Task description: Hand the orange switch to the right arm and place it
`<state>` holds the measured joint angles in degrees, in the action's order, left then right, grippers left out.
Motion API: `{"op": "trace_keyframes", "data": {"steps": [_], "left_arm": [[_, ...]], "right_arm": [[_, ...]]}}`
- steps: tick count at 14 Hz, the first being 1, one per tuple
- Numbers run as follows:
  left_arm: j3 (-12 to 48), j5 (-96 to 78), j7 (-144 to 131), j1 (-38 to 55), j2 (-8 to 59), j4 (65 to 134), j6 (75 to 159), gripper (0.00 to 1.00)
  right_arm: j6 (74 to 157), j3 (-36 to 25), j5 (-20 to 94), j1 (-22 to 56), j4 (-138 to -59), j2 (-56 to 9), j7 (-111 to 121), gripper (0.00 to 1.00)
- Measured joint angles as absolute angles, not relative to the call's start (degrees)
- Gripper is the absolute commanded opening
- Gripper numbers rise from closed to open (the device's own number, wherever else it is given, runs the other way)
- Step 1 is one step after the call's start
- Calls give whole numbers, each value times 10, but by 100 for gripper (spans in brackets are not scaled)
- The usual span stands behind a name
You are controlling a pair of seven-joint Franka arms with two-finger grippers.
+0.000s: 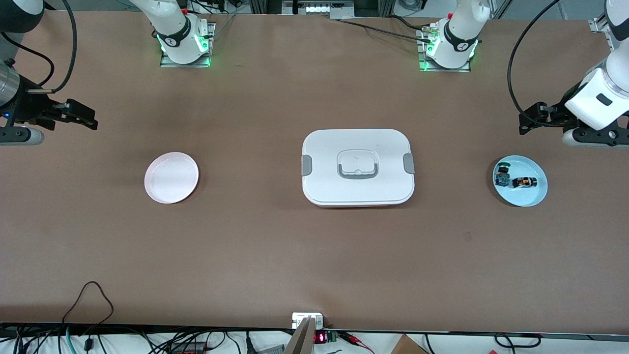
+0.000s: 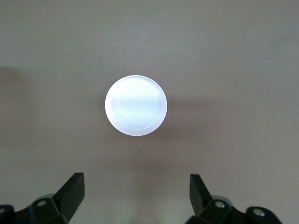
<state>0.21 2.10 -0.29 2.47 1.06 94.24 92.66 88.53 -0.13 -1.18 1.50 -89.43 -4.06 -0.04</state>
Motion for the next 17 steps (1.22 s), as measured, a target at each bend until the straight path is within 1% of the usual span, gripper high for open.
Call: {"op": "trace_keyframes", "data": {"steps": [5,9,17], "left_arm": [[2,21,-3,25,11,942,926,100],[2,21,-3,25,11,941,906,100],[0,21,-8,24,13,941,894,100]], "right_arm": [[885,-1,-12,15,-894,-41,0,100],[885,-1,-12,15,-894,-41,0,100],[885,0,-12,15,-894,-41,0,100]]}}
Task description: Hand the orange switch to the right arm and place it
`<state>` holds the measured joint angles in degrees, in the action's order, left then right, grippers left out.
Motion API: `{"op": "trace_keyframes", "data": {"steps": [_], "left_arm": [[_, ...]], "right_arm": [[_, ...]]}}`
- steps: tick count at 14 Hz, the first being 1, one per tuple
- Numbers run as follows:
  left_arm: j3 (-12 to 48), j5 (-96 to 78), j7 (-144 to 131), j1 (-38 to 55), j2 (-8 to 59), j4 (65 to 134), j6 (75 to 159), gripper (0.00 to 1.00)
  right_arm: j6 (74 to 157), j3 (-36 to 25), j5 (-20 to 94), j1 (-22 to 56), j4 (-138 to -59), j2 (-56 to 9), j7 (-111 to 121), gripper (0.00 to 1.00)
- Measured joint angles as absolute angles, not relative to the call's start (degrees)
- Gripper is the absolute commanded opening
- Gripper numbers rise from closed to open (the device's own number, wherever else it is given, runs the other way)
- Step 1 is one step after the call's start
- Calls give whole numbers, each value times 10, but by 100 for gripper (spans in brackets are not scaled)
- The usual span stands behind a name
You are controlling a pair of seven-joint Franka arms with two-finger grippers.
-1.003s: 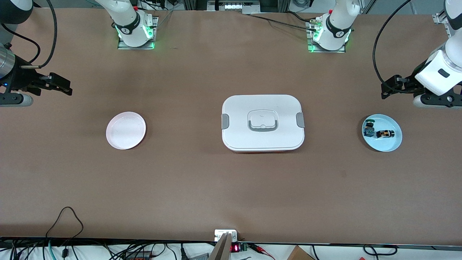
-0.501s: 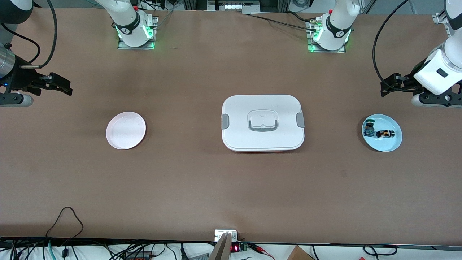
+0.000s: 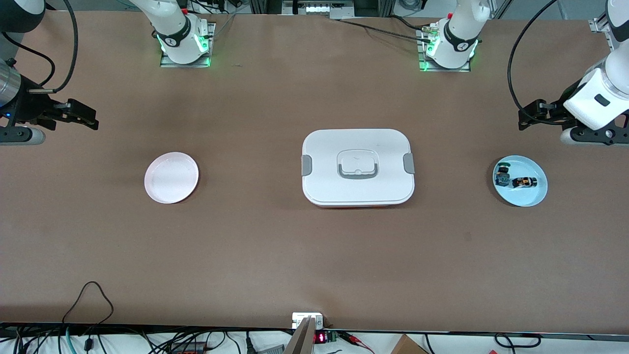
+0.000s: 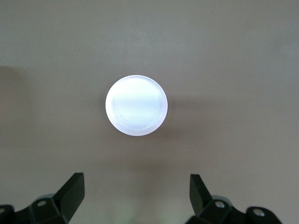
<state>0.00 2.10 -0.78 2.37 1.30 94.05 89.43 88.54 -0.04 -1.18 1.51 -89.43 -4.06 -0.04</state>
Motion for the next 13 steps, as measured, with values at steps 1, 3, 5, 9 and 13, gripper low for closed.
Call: {"op": "trace_keyframes", "data": {"steps": [1,3,5,9,13], "left_arm": [[-1,21,-9,23,14,940,889,100],[-1,21,-9,22,24,938,884,100],[-3,23,-11,14,52,924,884,100],[-6,24,-8,-55,139,909,889,100],[-7,43,-7,-95,231,921,1001,100]], "right_arm": [[886,0,-12,15,-894,-41,0,100],[886,0,-12,15,-894,-41,0,100],[886,0,-12,15,-894,-41,0,100],[885,0,-12,15,-894,-41,0,100],[885,0,-12,16,-894,-41,0,100]]}}
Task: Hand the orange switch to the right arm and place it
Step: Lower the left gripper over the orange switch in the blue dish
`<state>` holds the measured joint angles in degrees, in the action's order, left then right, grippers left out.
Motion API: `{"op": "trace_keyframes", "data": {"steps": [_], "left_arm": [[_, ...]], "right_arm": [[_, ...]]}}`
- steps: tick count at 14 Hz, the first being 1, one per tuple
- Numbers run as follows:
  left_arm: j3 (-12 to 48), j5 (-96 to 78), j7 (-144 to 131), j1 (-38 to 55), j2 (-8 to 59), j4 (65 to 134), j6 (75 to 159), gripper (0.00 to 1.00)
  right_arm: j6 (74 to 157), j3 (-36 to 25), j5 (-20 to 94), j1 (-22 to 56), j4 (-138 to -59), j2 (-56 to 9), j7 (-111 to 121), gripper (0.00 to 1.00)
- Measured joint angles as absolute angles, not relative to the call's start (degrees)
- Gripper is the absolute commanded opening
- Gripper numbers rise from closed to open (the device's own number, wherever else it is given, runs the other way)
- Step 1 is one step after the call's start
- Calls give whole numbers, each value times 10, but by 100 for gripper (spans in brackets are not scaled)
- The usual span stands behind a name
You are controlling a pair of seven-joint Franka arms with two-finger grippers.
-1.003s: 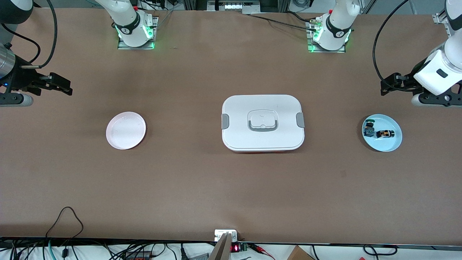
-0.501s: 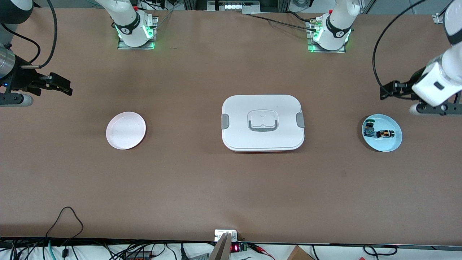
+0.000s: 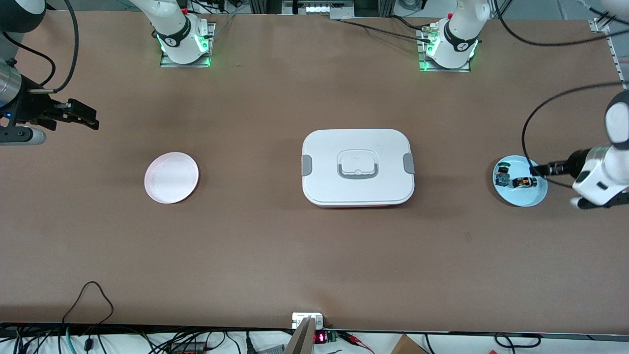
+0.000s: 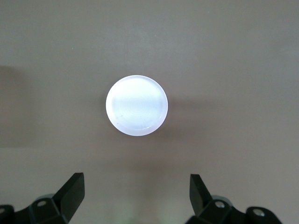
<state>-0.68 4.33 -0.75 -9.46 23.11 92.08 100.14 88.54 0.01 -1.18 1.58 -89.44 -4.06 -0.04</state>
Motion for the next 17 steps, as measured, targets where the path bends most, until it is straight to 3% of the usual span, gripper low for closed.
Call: {"op": "trace_keyframes", "data": {"steps": [6,17], "left_arm": [[-7,53,29,-119,263,1047,1240,100],[-7,54,107,-174,266,1175,1415,100]], "right_arm": [[885,0,-12,16,-894,-41,0,100],[885,0,-12,16,-894,-41,0,100]]}}
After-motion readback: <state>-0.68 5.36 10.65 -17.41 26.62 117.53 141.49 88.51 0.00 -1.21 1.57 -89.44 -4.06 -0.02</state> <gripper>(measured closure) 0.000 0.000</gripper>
